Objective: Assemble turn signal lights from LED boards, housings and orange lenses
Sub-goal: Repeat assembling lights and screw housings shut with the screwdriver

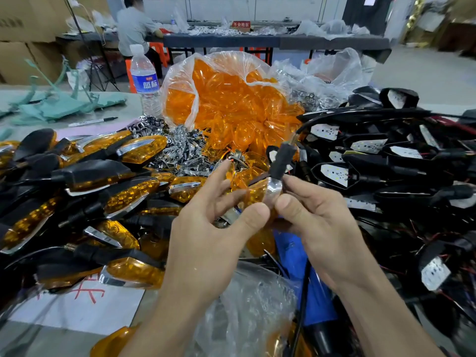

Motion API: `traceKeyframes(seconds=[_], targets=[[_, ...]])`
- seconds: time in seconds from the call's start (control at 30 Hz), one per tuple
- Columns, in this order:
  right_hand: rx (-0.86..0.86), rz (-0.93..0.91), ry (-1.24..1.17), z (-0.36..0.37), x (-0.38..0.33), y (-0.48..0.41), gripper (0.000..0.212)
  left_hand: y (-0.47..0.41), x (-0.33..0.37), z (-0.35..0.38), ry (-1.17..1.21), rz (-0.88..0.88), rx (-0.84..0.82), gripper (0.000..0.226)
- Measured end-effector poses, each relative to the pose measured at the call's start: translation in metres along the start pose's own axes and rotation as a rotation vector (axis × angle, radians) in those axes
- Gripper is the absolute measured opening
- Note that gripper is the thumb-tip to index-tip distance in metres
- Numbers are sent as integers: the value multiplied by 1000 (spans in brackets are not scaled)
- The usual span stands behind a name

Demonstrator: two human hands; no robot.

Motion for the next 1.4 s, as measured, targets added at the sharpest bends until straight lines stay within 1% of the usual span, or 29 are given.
traceKeyframes(seconds=[0.03, 0.07, 0.1, 0.17, 0.2, 0.23, 0.27, 0.37, 0.47, 0.53, 0.6, 0.67, 0.77, 0.83, 0.9, 0.97, 1.13, 1.27, 1.4], targets=[[1, 11, -18, -2, 0, 1, 26, 1, 3, 1, -67, 38, 12, 93], [-13, 26, -34, -1, 1, 2, 27, 1, 5, 4, -88, 63, -4, 92], [-36, 40, -44, 2, 2, 3, 29, 1, 6, 10, -34, 68, -61, 85], [-55, 60, -62, 9, 5, 4, 32, 5, 8, 25, 148, 39, -211, 57], [-51, 71, -76, 13, 6, 5, 34, 6, 10, 28, 203, 29, -233, 41], [-49, 81, -91, 15, 7, 5, 36, 7, 13, 28, 210, 46, -212, 31], [-46, 88, -105, 16, 7, 6, 39, 6, 16, 27, 202, 73, -182, 28], [-33, 104, -137, 17, 6, 7, 45, 7, 23, 25, 246, 145, -161, 26], [-21, 158, -212, 22, 8, 8, 46, 8, 24, 22, 289, 127, -134, 20], [-21, 215, -269, 25, 11, 8, 42, 6, 21, 19, 279, 85, -124, 22], [-46, 277, -334, 28, 14, 10, 38, 3, 18, 14, 214, 82, -104, 26], [-55, 312, -390, 30, 15, 10, 44, 3, 18, 12, 81, 123, -94, 27], [22, 338, -432, 26, 18, 11, 55, 7, 16, 12, -98, 156, -67, 43], [66, 333, -433, 23, 18, 12, 53, 7, 15, 13, -154, 165, -88, 56], [135, 335, -412, 16, 18, 11, 49, 7, 13, 19, -59, 119, -204, 63], [200, 334, -388, 9, 17, 11, 51, 8, 14, 25, 25, 107, -321, 64], [303, 270, -293, -2, 13, 9, 49, 6, 16, 31, 53, 167, -522, 79], [352, 230, -154, -6, 10, 9, 45, 6, 17, 31, 100, 172, -611, 85], [379, 265, -194, -2, 9, 9, 50, 3, 14, 29, 131, 168, -591, 87]])
Point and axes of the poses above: each hand's wrist, its own y-axis away from the middle knuckle, its own z-axis out of the palm, x = y × z, the point moved 7 cm from there along -y, towards the middle knuckle
